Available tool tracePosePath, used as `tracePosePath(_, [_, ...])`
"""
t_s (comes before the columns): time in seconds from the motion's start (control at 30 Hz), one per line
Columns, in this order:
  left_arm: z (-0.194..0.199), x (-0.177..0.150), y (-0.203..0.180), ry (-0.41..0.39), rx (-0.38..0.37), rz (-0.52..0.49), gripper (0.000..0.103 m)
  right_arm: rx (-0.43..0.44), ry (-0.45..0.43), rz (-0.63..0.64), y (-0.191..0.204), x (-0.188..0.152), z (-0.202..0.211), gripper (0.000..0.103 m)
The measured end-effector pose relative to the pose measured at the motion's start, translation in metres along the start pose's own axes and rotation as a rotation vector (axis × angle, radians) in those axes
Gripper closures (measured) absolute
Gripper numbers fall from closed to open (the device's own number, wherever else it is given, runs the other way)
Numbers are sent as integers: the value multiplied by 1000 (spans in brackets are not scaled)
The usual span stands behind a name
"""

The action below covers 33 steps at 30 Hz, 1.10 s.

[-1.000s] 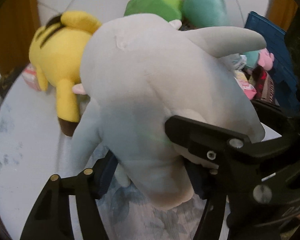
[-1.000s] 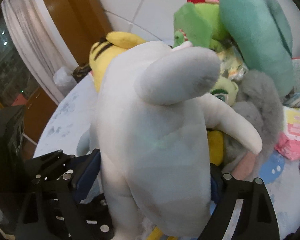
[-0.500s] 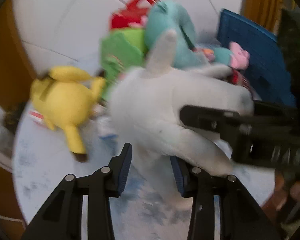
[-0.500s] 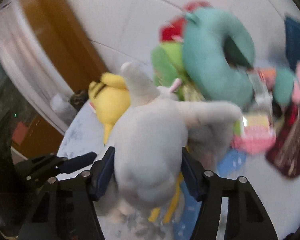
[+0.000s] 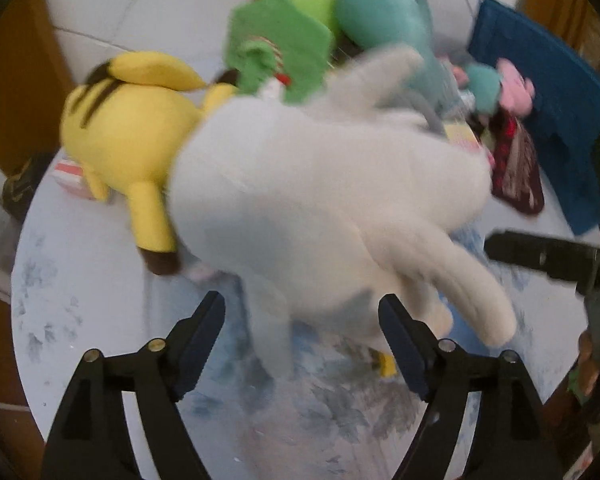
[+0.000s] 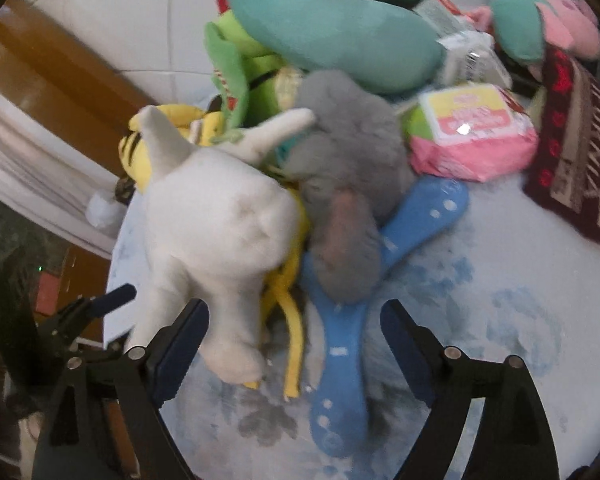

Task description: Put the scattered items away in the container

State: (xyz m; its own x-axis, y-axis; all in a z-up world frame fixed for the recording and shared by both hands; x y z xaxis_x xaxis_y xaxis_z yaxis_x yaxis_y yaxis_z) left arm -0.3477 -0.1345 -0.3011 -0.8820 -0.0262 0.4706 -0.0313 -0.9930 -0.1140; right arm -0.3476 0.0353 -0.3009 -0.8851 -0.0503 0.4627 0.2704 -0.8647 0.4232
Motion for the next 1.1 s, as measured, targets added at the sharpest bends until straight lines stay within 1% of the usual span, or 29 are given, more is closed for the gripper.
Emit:
tracePosePath(0.1, [12, 14, 26, -43, 12, 45, 23, 36, -9, 45, 25, 9, -7, 15])
tracePosePath(0.17, [17, 23, 46, -60, 14, 65, 22, 41, -15, 58, 41, 14, -11, 14])
tracePosePath(0.23, [16, 37, 65, -74, 13, 71, 12, 39, -24, 50, 56, 16, -17, 0])
tracePosePath(0.3, [14, 51, 80, -85, 4, 67, 8, 30, -37, 43, 68, 17, -18, 0])
tracePosePath(0.33, [11, 59, 84, -88, -13, 48, 6, 20, -40, 41, 71, 17, -19, 0])
tracePosePath(0.4, [3, 72, 91, -84, -44, -8, 5, -34, -30, 22, 77, 16, -28, 0])
tracePosePath(0.43, [-2, 75, 95, -72, -44, -35, 5, -69, -24, 5, 77, 15, -32, 0])
tracePosePath(0.47, [-6, 78, 99, -60, -44, -63, 5, -124, -15, -31, 76, 12, -40, 0])
tracePosePath(0.5, [-9, 79, 102, -50, -54, -89, 5, -138, -1, -50, 78, 9, -46, 0])
tracePosePath(0.57, [-18, 78, 107, -30, -91, -142, 0, -148, 17, -71, 85, 4, -59, 0])
tracePosePath(0.63, [-31, 74, 110, 1, -112, -191, 0, -149, 19, -77, 94, 1, -70, 0])
tracePosePath(0.7, [-46, 65, 111, 33, -139, -229, 0, -173, 35, -73, 96, 0, -83, 0])
tracePosePath(0.73, [-50, 62, 111, 41, -148, -237, 0, -200, 42, -65, 95, 1, -89, 0])
tracePosePath(0.8, [-62, 51, 111, 61, -175, -253, 0, -207, 19, -71, 89, 3, -94, 0])
tracePosePath(0.9, [-74, 40, 110, 62, -198, -265, 0, -205, -19, -75, 82, 7, -98, 0])
tracePosePath(1.0, [-78, 44, 106, 22, -238, -267, 0, -177, -46, -54, 80, 8, -99, 0])
tracePosePath(1.07, [-86, 46, 99, 17, -247, -279, 0, -158, -62, -37, 78, 8, -99, 0])
tracePosePath(1.1, [-90, 46, 92, 12, -243, -301, 0, -157, -74, -30, 77, 8, -100, 0])
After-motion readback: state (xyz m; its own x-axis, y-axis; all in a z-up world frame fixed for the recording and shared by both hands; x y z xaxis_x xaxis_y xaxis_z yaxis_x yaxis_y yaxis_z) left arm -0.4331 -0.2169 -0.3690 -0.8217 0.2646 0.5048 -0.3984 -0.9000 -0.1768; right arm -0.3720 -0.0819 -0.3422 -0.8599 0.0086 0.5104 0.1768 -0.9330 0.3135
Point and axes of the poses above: each gripper's, at about its wrist camera, not at the fingertips, and z roughly against the way its jaws point, y to its left, x to its top, the point moved 8 cm from there along -z, roughly the way its jaws point, and after that the axes turned 9 degrees about z, right-handed, at the moved point
